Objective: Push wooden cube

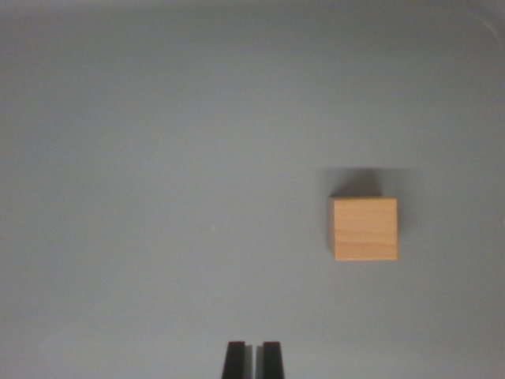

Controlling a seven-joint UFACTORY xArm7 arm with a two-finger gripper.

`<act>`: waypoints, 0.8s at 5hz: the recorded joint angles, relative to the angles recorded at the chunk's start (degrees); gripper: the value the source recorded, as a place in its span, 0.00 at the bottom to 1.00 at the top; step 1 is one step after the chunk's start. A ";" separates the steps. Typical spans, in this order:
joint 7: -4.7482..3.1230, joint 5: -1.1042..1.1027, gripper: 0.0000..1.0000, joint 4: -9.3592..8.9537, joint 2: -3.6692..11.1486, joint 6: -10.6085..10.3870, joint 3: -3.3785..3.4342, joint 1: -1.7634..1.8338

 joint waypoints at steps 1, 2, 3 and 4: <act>-0.50 0.04 0.00 -1.95 0.39 -2.41 -0.27 -0.26; -0.50 0.04 0.00 -1.95 0.39 -2.41 -0.27 -0.26; -1.04 0.09 0.00 -4.06 0.81 -5.02 -0.56 -0.54; -1.04 0.09 0.00 -4.06 0.81 -5.02 -0.56 -0.54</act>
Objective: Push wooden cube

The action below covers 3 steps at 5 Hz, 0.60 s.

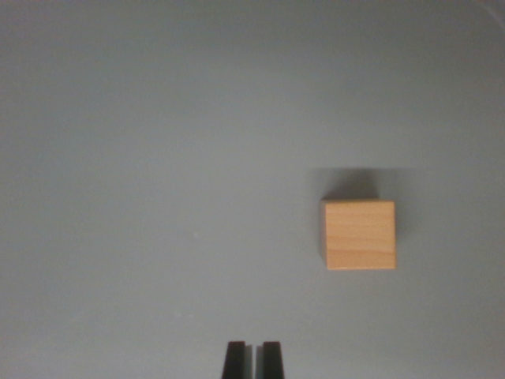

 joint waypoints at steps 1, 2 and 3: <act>-0.55 0.05 0.00 -2.15 0.43 -2.66 -0.30 -0.29; -0.55 0.05 0.00 -2.15 0.43 -2.66 -0.30 -0.29; -1.11 0.09 0.00 -4.34 0.86 -5.36 -0.60 -0.58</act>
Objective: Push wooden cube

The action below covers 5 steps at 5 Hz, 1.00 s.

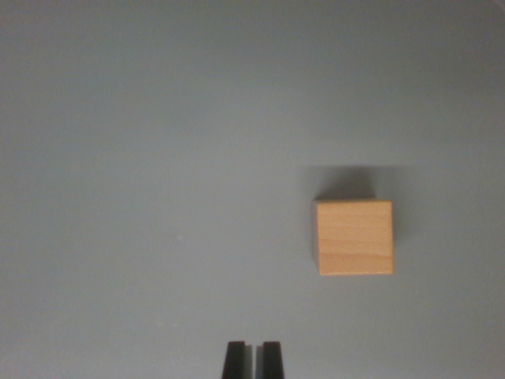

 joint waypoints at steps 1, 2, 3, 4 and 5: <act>0.00 0.00 0.00 0.00 0.00 0.00 0.00 0.00; -0.56 0.05 0.00 -2.19 0.44 -2.71 -0.30 -0.29; -0.56 0.05 0.00 -2.19 0.44 -2.71 -0.30 -0.29; -1.11 0.09 0.00 -4.33 0.86 -5.36 -0.60 -0.58; -1.11 0.09 0.00 -4.33 0.86 -5.36 -0.60 -0.58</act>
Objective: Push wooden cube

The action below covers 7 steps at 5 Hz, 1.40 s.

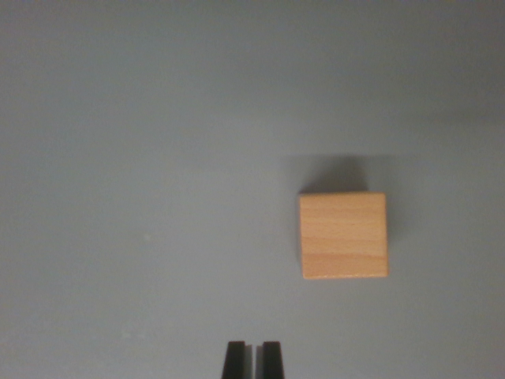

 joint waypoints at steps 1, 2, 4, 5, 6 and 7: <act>-0.58 0.05 0.00 -2.28 0.45 -2.82 -0.32 -0.31; -0.58 0.05 0.00 -2.28 0.45 -2.82 -0.32 -0.31; -1.11 0.09 0.00 -4.34 0.86 -5.37 -0.60 -0.58; -1.64 0.14 0.00 -6.42 1.27 -7.94 -0.89 -0.86; -1.64 0.14 0.00 -6.42 1.27 -7.94 -0.89 -0.86; -2.16 0.18 0.00 -8.45 1.68 -10.46 -1.17 -1.13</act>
